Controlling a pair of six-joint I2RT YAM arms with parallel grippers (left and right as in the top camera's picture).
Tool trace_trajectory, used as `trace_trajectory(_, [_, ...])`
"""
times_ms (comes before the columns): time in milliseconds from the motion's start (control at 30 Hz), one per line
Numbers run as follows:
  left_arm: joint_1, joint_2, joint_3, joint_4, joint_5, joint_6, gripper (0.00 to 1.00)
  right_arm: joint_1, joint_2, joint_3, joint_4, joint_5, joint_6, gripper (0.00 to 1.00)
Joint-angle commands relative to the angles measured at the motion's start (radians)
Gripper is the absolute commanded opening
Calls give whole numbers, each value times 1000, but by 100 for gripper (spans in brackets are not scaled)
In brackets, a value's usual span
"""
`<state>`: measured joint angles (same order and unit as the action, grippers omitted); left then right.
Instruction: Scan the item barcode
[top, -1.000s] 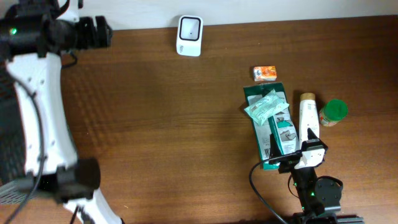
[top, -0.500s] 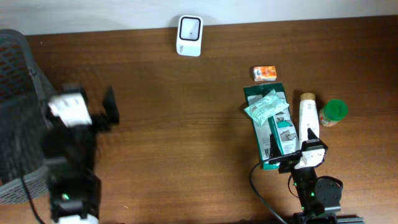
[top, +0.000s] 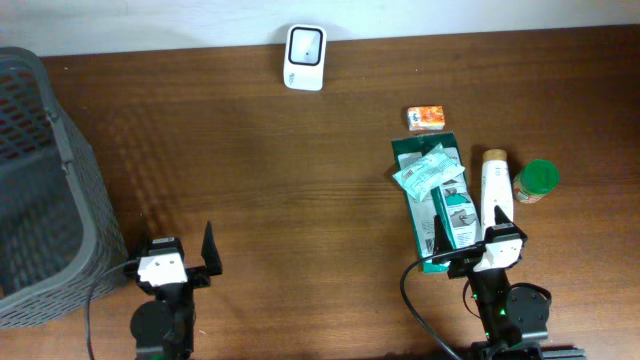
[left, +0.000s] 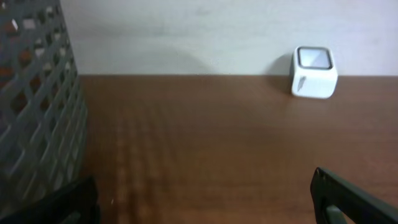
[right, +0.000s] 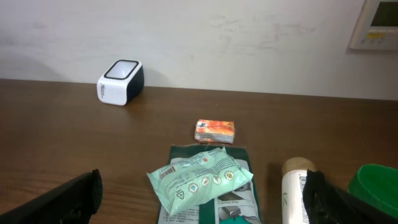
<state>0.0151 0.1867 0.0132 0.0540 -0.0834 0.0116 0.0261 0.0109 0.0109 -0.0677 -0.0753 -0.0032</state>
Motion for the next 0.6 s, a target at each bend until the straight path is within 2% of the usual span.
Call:
trace_trajectory(0, [-6,-107,-4,-129,-45,9,99,6,-7,-5,-4,2,0,98])
trace_trajectory(133, [-6,-183,-4,-121,-41,16,99,6,-7,-5,-4,2,0,98])
trace_trajectory(567, [-6,-182,-4,-124,-42,16,99,6,-7,-5,-4,2,0,98])
